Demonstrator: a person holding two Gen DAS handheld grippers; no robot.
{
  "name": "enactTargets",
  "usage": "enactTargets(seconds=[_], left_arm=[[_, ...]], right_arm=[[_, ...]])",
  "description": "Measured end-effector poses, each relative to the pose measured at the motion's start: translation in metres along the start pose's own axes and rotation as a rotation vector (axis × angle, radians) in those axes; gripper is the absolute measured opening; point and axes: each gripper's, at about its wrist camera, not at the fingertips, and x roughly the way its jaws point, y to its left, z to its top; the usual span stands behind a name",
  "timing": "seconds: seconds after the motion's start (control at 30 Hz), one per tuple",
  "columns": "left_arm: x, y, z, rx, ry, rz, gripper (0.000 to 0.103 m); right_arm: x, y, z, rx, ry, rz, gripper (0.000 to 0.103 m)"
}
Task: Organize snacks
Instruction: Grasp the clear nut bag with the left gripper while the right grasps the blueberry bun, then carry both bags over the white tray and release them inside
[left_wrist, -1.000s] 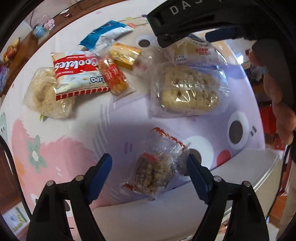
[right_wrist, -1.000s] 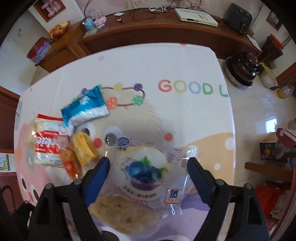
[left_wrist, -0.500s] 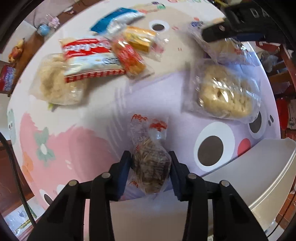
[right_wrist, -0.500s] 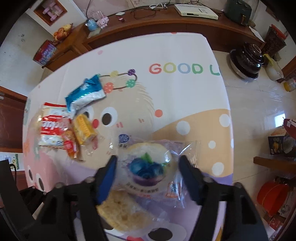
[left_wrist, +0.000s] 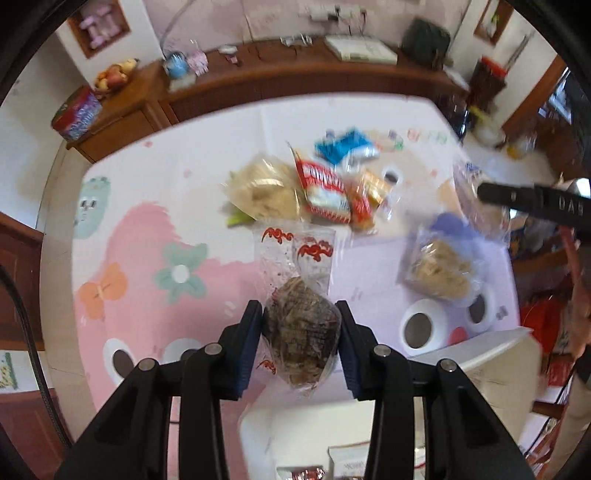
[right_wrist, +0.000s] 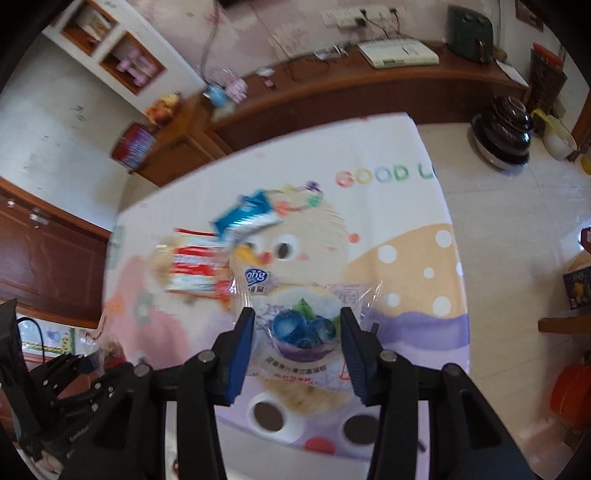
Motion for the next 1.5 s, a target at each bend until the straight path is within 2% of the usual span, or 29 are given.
enactTargets(seconds=[0.1,0.23,0.43,0.6,0.77,0.9,1.0,1.17,1.5], left_arm=[[-0.033,0.0,-0.012,-0.004,-0.068,-0.01,0.038],[-0.078,-0.006,-0.035,-0.007,-0.123,-0.06,0.038],[-0.132,-0.009,-0.099,-0.003,-0.218,-0.106,0.038],[-0.161,-0.008,-0.15,-0.048,-0.312,-0.13,0.038],[-0.167,-0.009,-0.189,-0.052,-0.38,-0.109,0.038],[-0.153,-0.008,-0.21,-0.062,-0.371,-0.102,0.038],[-0.137,-0.01,-0.219,-0.069,-0.354,-0.086,0.038],[-0.113,-0.015,-0.226,-0.074,-0.296,-0.082,0.038],[-0.108,-0.026,-0.229,-0.048,-0.296,-0.051,0.039]], right_arm=[[-0.039,0.02,-0.016,-0.04,-0.058,0.037,0.045],[-0.089,0.05,-0.05,-0.103,-0.138,0.051,0.046],[-0.15,0.078,-0.125,-0.159,-0.244,0.117,0.046],[-0.176,0.087,-0.186,-0.148,-0.311,0.165,0.046],[-0.18,0.086,-0.233,-0.107,-0.344,0.198,0.046],[-0.173,0.087,-0.258,-0.099,-0.35,0.16,0.046],[-0.167,0.089,-0.272,-0.122,-0.358,0.1,0.046],[-0.155,0.087,-0.282,-0.127,-0.34,0.019,0.047],[-0.131,0.08,-0.289,-0.117,-0.283,-0.065,0.047]])
